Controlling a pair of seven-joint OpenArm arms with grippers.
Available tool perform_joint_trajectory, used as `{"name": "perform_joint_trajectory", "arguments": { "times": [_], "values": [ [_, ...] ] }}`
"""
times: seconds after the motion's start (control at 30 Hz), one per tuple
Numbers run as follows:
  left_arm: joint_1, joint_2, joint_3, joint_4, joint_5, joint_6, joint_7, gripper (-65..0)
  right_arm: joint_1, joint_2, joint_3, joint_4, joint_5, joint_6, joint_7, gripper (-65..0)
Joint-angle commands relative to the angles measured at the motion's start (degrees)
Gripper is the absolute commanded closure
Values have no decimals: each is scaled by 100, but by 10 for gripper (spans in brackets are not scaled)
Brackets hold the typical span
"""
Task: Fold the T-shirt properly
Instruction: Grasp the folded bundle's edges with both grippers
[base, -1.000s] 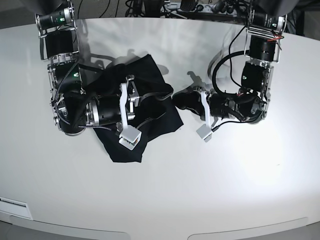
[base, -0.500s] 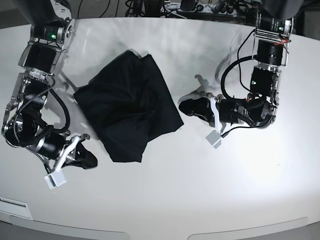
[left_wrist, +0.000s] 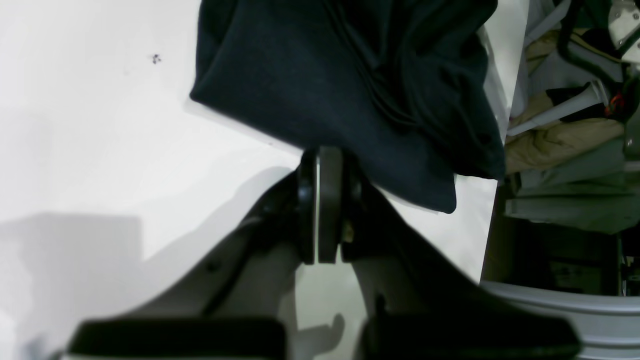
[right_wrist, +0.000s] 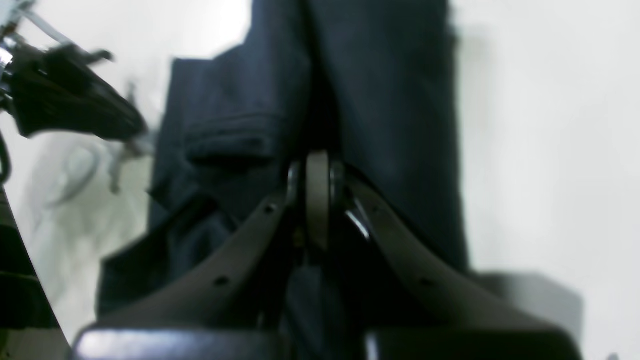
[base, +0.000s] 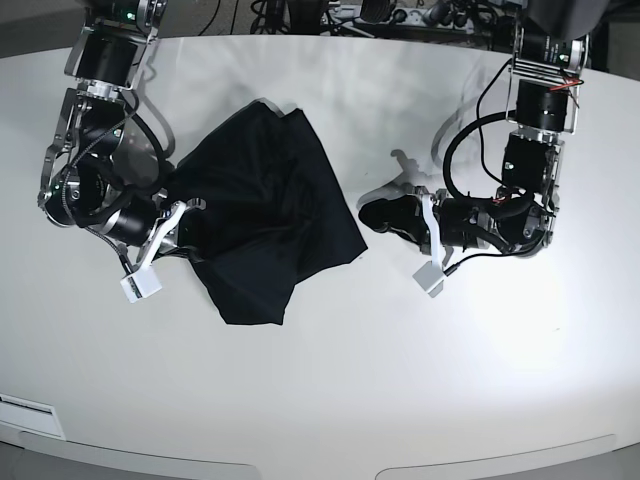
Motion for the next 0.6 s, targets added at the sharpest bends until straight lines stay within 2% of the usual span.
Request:
{"name": "perform_joint_trajectory", "arguments": {
  "times": [0.0, 0.13, 0.37, 0.47, 0.57],
  "values": [
    [-146, -46, -22, 79, -181, -45, -68, -32, 109, -61, 0, 87, 74, 96, 251, 0],
    [-146, -46, -22, 79, -289, -45, -70, -32, 111, -476, -361, 87, -125, 108, 632, 0],
    [-149, -48, -22, 79, -315, -45, -68, -32, 216, -1169, -1687, 87, -66, 108, 662, 0],
    [-203, -92, -22, 81, -584, -45, -59, -32, 529, -1397, -2277, 87, -101, 108, 660, 0],
    [-363, -192, -22, 81, -1082, -45, 55, -30, 1027, -1427, -2540, 87, -319, 108, 656, 0]
  ]
}}
